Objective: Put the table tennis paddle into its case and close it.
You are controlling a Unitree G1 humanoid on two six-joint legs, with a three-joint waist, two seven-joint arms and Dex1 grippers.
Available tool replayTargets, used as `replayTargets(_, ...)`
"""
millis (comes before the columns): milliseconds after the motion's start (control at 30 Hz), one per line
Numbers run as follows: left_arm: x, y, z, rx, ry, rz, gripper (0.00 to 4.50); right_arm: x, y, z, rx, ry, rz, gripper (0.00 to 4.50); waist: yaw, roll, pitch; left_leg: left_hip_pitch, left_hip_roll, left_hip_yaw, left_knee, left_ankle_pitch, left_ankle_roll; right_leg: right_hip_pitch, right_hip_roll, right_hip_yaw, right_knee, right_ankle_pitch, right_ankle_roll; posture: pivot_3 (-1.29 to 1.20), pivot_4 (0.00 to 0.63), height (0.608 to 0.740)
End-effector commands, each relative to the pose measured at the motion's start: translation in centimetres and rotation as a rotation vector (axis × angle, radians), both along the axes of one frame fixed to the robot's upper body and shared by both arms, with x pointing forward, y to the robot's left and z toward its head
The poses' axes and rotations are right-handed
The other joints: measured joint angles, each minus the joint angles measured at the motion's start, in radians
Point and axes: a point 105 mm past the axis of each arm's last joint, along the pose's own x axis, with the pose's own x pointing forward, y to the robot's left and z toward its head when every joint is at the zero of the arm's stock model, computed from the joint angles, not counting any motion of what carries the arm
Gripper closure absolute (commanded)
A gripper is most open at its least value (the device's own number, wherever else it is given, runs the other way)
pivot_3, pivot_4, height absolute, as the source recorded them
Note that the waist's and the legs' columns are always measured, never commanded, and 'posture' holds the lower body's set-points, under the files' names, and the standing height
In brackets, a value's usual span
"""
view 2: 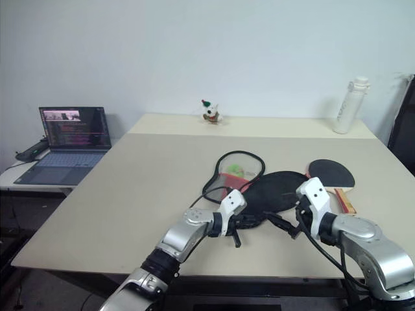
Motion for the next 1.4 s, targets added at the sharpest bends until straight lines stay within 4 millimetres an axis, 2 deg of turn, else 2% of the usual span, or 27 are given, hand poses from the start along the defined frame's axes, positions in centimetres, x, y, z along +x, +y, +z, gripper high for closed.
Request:
replayTargets(33, 0.1, 2.0, 1.2, -0.013, -0.056, 0.010, 3.13, 0.2, -0.6, 0.4, 0.035, 0.012, -0.067, 0.00, -0.005, 0.000, 0.000, 0.000, 0.000, 0.000, 0.000, 0.000, 0.000, 0.000, 0.000, 0.000, 0.000, 0.000, 0.000, 0.00, 0.150, 0.740)
replayTargets(100, -0.5, 4.3, 1.7, -0.040, -0.030, -0.006, 2.47, 0.6, -0.7, -0.5, 0.062, 0.066, -0.121, 0.00, -0.008, 0.000, 0.000, 0.001, 0.001, 0.000, -0.001, 0.000, 0.000, 0.000, 0.001, 0.000, 0.001, 0.000, 0.000, 0.00, 0.150, 0.740)
replayTargets(233, -2.1, 7.9, 2.7, -0.086, 0.013, -0.044, 2.47, 1.5, -0.6, -2.1, 0.104, 0.149, -0.219, 0.00, -0.015, 0.001, 0.000, 0.002, 0.002, 0.000, -0.002, 0.000, 0.000, 0.000, 0.001, 0.000, 0.002, 0.000, -0.003, 0.00, 0.150, 0.740)
replayTargets(300, -2.5, 10.7, 3.3, -0.080, 0.017, -0.022, 2.47, 2.0, -0.1, -3.7, 0.138, 0.235, -0.271, 0.00, -0.018, 0.001, 0.000, 0.002, 0.003, -0.001, -0.001, 0.000, 0.000, 0.000, 0.001, 0.000, 0.002, 0.000, -0.004, 0.00, 0.150, 0.740)
replayTargets(500, -2.6, 14.5, 4.5, -0.070, 0.006, 0.039, 2.47, 2.6, 1.9, -5.9, 0.204, 0.377, -0.282, 0.00, -0.017, 0.001, 0.000, 0.001, 0.003, -0.001, -0.001, 0.000, 0.000, 0.000, -0.001, 0.000, 0.001, 0.000, -0.005, 0.00, 0.150, 0.740)
replayTargets(700, -3.2, 15.4, 5.1, -0.082, 0.008, 0.027, 2.47, 3.1, 4.9, -6.5, 0.247, 0.436, -0.220, 0.00, -0.024, 0.001, 0.000, 0.001, 0.003, 0.000, -0.002, 0.000, 0.000, -0.001, 0.000, 0.000, 0.001, 0.000, -0.005, 0.00, 0.150, 0.740)
replayTargets(933, -4.7, 16.2, 6.2, -0.063, 0.002, -0.057, 2.47, 5.2, 7.7, -5.6, 0.322, 0.415, -0.222, 0.00, -0.035, 0.001, 0.000, 0.003, 0.005, 0.001, -0.002, 0.000, 0.000, -0.002, 0.003, 0.000, 0.002, 0.001, -0.007, 0.00, 0.150, 0.740)
replayTargets(1067, -4.9, 16.2, 6.8, -0.044, -0.024, -0.081, 2.47, 5.9, 9.0, -5.5, 0.346, 0.417, -0.215, 0.00, -0.033, 0.001, 0.000, 0.002, 0.005, 0.001, -0.003, 0.000, 0.000, -0.002, 0.003, 0.000, 0.003, 0.000, -0.009, 0.00, 0.150, 0.740)
replayTargets(1167, -5.0, 15.6, 7.3, -0.047, -0.045, -0.105, 2.42, 5.9, 9.7, -5.6, 0.360, 0.434, -0.194, 0.60, -0.031, 0.001, 0.000, 0.002, 0.005, 0.001, -0.003, 0.000, 0.000, -0.002, 0.003, 0.001, 0.002, 0.000, -0.009, 0.00, 0.150, 0.740)
replayTargets(1267, -5.3, 15.2, 7.6, -0.045, -0.056, -0.126, 2.42, 5.7, 10.1, -5.5, 0.378, 0.450, -0.174, 1.65, -0.030, 0.001, 0.000, 0.001, 0.007, 0.001, -0.003, 0.000, 0.000, -0.003, 0.002, 0.001, 0.002, 0.000, -0.009, 0.00, 0.150, 0.740)
replayTargets(1400, -5.7, 14.5, 7.8, -0.034, -0.068, -0.159, 2.42, 4.0, 11.2, -4.7, 0.392, 0.511, -0.025, 3.05, -0.030, 0.001, 0.000, 0.002, 0.011, 0.002, -0.003, 0.000, 0.000, -0.003, 0.003, 0.001, 0.002, 0.000, -0.009, 0.00, 0.150, 0.740)
